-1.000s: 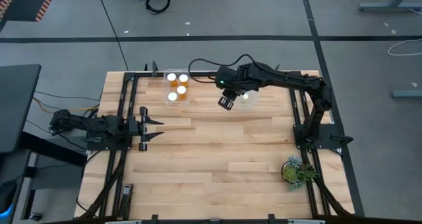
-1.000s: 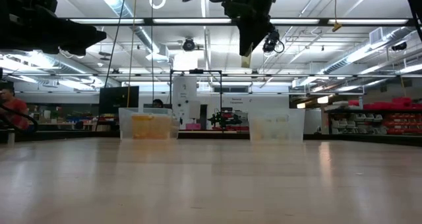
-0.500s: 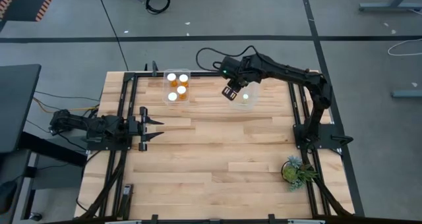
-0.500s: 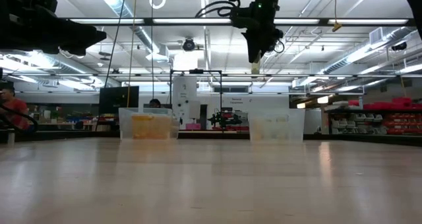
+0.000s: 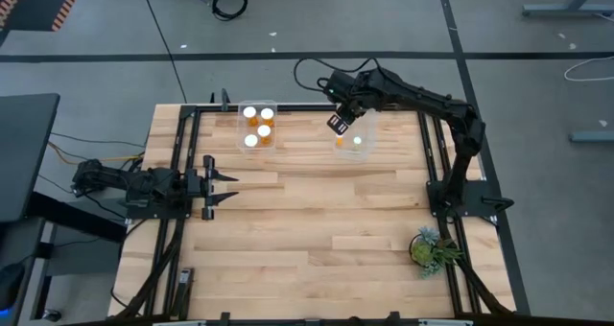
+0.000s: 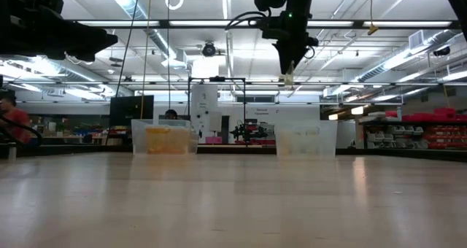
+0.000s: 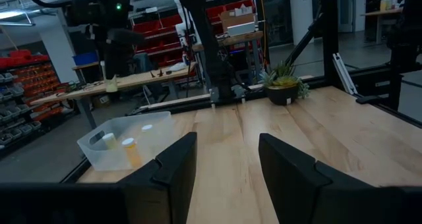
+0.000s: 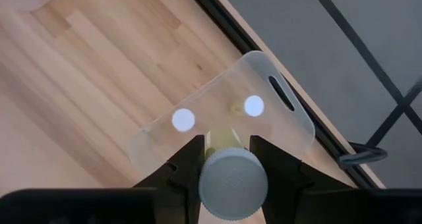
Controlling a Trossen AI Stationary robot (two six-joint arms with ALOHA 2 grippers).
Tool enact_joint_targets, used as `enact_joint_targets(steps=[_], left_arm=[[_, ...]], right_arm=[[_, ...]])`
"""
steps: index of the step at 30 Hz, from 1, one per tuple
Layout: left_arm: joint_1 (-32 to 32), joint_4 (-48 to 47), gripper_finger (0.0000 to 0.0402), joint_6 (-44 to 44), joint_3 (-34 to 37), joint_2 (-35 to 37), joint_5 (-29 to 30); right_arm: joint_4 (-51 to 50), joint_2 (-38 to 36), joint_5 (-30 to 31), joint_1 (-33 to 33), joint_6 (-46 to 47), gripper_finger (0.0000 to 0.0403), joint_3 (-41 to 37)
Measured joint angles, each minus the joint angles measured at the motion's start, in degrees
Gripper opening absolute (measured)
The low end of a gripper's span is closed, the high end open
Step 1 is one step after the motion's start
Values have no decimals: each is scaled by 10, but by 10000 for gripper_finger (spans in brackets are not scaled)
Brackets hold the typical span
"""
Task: Pick and place medicine bottles into bin by pill shape (circle, oval)
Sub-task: Put the yellow tablet bottle into the right transparent bin
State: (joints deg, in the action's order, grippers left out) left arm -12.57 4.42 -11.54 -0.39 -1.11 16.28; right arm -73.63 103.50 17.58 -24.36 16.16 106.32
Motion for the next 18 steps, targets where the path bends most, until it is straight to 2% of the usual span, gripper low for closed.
enact_joint_targets(steps=[11,18], left_arm=[[0,0,172,0,0,0,0],[0,0,172,0,0,0,0]], right_arm=[[1,0,0,-18,3,123,-2],[8,0,0,-31,3,123,-52]])
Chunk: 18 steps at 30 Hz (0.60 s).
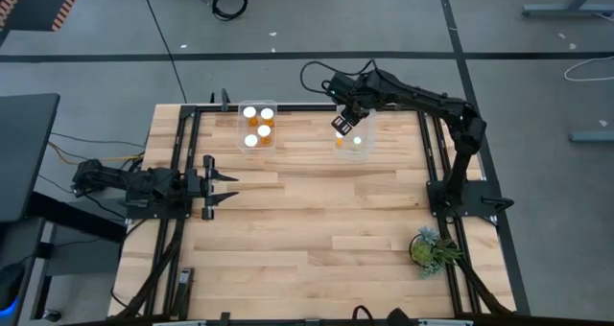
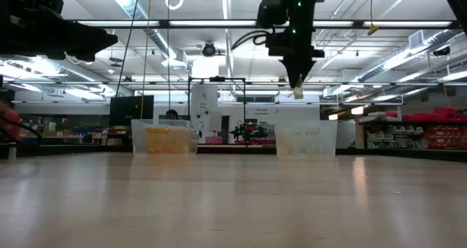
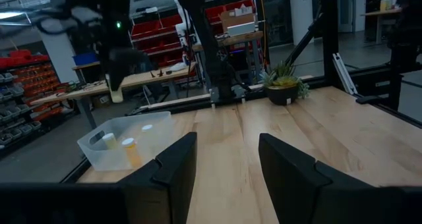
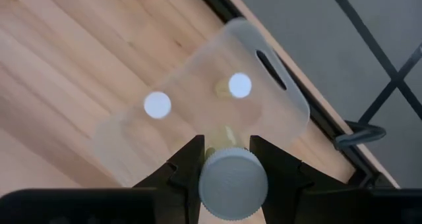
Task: Pick and place medicine bottles into bin by pill shape (circle, oval)
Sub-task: Put the yellow tablet bottle into the right transparent bin
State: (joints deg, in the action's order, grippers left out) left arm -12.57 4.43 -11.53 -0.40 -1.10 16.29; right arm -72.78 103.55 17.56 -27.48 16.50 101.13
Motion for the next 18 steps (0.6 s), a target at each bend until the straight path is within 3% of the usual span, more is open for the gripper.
enact_joint_targets(steps=[18], left_arm=[[0,0,172,0,0,0,0]], right_arm=[[124,0,-29,-56,-17,123,-145]])
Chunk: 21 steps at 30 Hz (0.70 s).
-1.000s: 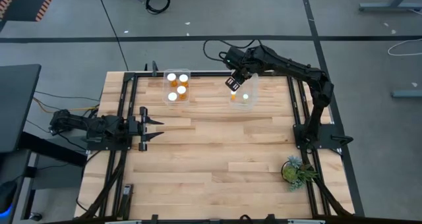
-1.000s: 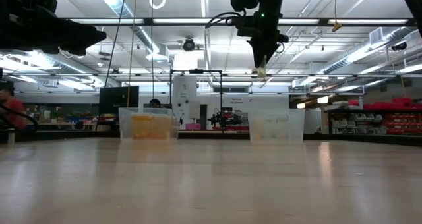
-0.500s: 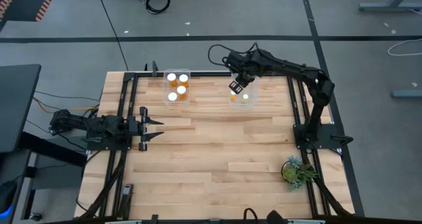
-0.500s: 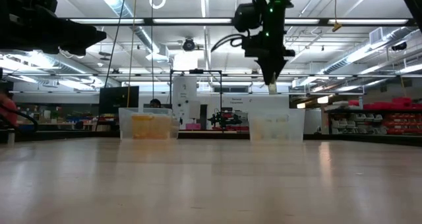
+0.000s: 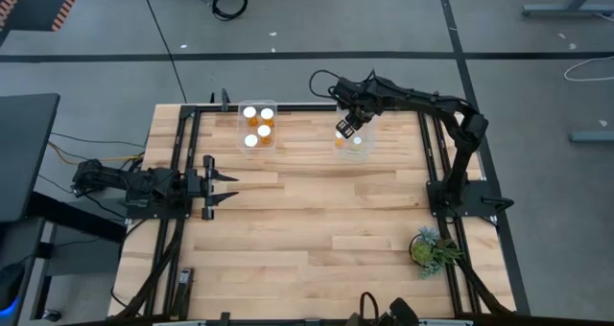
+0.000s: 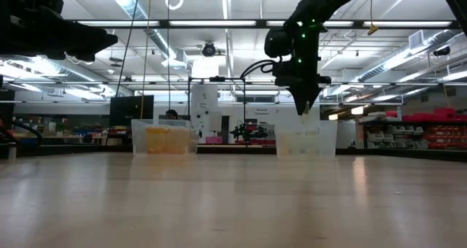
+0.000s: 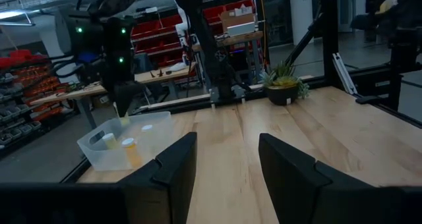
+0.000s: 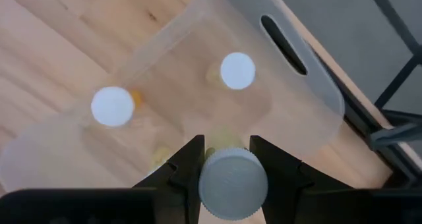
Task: Pick and place medicine bottles into bin by pill shape (circle, oval)
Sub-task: Put the yellow tablet bottle into the right transparent bin
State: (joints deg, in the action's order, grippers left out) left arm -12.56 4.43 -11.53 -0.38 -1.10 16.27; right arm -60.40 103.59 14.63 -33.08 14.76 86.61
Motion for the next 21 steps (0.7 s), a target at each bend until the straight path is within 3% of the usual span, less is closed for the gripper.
enact_joint_targets(steps=[21], left_arm=[[0,0,172,0,0,0,0]], right_arm=[[132,0,-32,-26,-14,123,-124]])
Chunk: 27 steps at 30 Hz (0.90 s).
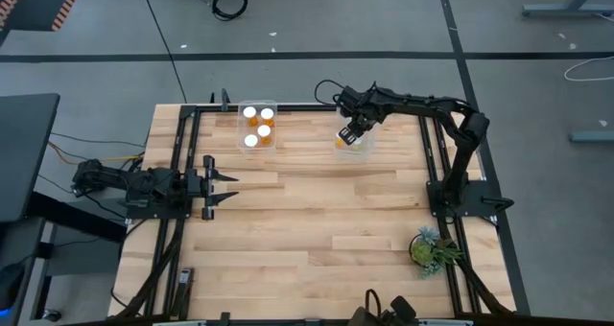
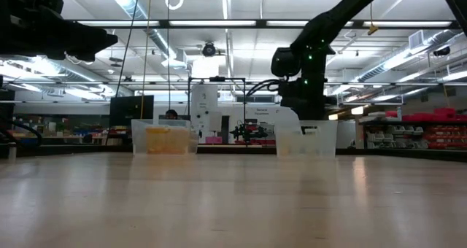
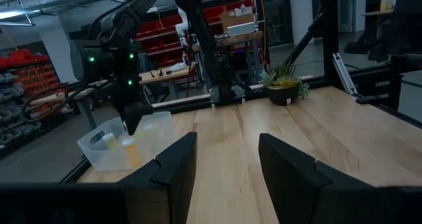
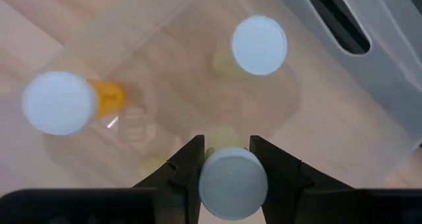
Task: Pick and place medicine bottles into bin by pill shape (circle, oval)
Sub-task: Put the yellow tablet bottle into the right transparent bin
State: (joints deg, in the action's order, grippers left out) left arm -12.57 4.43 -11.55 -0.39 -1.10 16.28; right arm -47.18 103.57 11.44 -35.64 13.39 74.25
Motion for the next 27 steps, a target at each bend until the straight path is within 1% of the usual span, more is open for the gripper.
enact_joint_targets(steps=[12,27], left_arm=[[0,0,172,0,0,0,0],[0,0,172,0,0,0,0]], right_arm=[[51,0,-20,-10,-3,123,-40],[56,0,-32,-10,-1,123,-41]])
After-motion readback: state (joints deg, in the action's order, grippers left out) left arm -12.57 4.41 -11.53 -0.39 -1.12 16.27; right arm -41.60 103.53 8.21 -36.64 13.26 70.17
